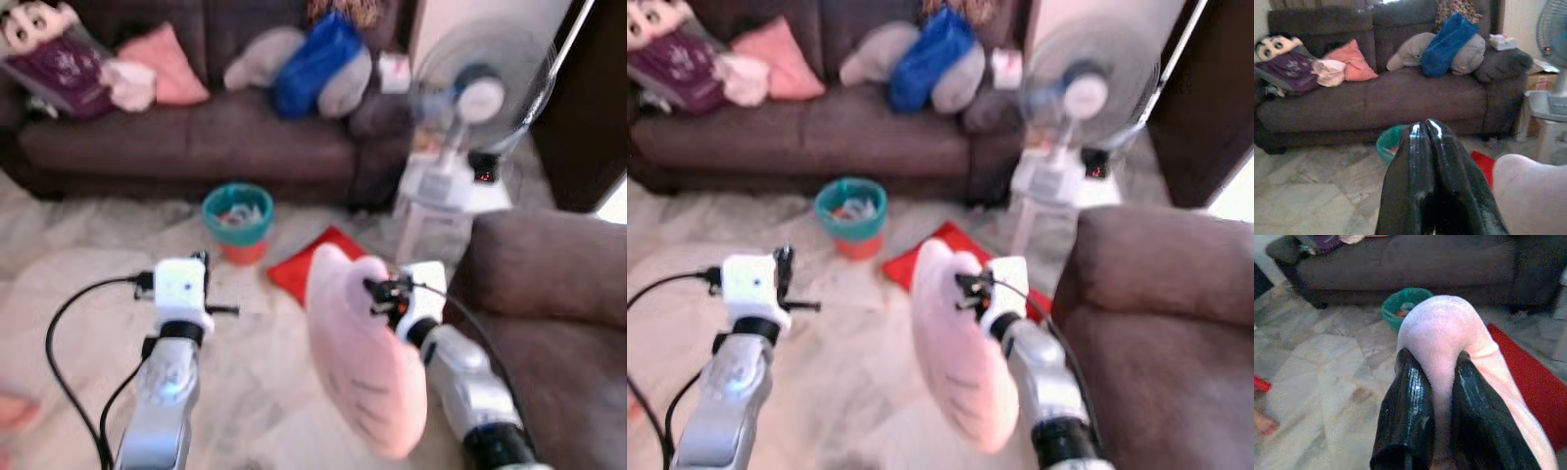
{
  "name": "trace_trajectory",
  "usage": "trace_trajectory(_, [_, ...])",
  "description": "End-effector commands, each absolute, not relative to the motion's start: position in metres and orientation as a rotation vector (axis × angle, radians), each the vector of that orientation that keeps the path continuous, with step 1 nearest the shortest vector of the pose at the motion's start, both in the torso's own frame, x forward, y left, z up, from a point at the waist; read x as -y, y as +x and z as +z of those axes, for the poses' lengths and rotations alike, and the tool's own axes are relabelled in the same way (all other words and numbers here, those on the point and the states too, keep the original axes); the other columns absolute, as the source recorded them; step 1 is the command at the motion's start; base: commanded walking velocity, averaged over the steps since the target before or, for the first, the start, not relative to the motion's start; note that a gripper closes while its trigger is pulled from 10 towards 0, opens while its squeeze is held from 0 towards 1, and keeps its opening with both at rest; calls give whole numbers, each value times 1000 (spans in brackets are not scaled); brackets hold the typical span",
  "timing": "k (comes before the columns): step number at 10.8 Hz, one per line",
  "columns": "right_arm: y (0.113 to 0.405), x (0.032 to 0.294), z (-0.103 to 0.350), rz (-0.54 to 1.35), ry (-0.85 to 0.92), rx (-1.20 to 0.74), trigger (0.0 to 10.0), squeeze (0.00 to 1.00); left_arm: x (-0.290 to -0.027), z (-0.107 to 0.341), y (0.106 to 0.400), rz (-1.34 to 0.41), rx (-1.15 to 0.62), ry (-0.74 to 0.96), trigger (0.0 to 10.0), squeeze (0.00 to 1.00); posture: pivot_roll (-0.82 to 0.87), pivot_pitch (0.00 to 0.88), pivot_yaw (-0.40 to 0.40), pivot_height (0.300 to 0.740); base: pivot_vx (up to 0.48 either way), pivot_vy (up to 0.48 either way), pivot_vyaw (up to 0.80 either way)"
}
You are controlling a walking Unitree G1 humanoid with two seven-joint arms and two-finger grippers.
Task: Move the pillow to the sofa from floor
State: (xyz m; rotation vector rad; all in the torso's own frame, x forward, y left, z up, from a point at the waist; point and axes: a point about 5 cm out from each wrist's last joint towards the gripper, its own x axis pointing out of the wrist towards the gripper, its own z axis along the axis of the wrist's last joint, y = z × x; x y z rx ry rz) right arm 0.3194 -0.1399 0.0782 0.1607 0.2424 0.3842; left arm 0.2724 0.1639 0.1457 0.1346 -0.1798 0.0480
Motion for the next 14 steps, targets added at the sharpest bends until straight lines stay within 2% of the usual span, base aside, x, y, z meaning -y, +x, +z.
trace_trajectory(1, [329,134,106,406,156,-112,10000,0,-164,149,272,50,196,135,10000,0,75,113,-60,740,0,0,0])
trace_trajectory(5, [329,135,105,400,152,-124,10000,0,-164,149,272,48,193,136,10000,0,74,115,-57,740,0,0,0])
trace_trajectory(14, [330,131,104,413,150,-126,10000,0,-164,153,275,41,209,148,10000,0,82,88,-49,740,0,0,-724])
